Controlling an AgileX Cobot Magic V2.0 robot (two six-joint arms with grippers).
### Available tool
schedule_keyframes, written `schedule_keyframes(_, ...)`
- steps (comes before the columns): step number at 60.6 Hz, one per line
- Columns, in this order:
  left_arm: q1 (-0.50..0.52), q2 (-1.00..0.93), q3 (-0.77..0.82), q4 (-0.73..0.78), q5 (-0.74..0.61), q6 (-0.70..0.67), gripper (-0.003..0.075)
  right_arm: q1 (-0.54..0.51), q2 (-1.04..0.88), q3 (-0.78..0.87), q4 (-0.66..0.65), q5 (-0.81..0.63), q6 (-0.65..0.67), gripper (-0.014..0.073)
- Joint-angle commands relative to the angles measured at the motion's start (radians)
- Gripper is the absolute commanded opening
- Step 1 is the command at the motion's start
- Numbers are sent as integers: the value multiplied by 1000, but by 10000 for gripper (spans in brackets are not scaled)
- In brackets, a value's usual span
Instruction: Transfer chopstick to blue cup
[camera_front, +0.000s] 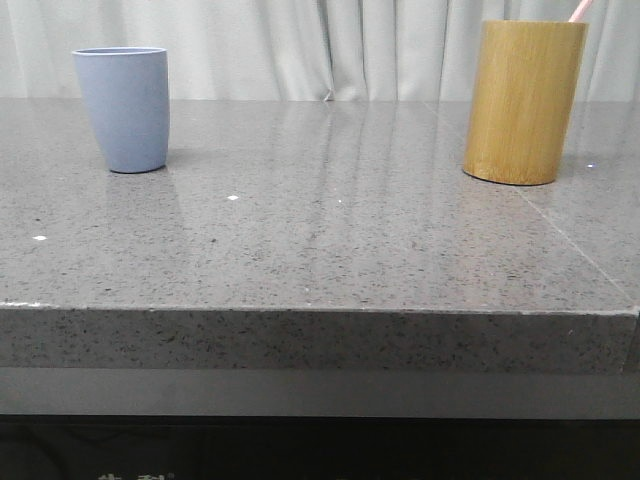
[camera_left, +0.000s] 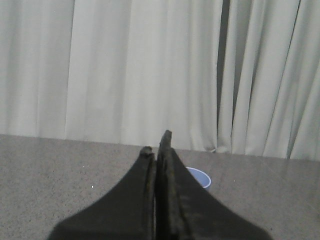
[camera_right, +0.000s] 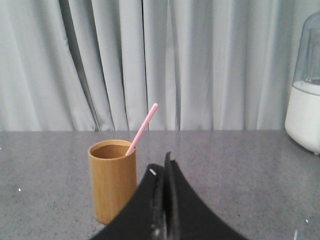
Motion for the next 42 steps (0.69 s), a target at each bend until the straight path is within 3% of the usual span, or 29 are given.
schedule_keyframes(1,2,97,-109,-2,45,-2,-19,-6,94,-100,-30,37,-7,-117)
schedule_keyframes(13,2,225,-157,-4,107,-2,-19,-6,241,-159,-29,184,-7,-117)
schedule_keyframes(38,2,377,-134,-6,120,-2,-16,-6,398,-150,6,264,-39,-113)
schedule_keyframes(42,2,389,-143,-6,122,11,23,-3,410,-150,16,284,-67,-71)
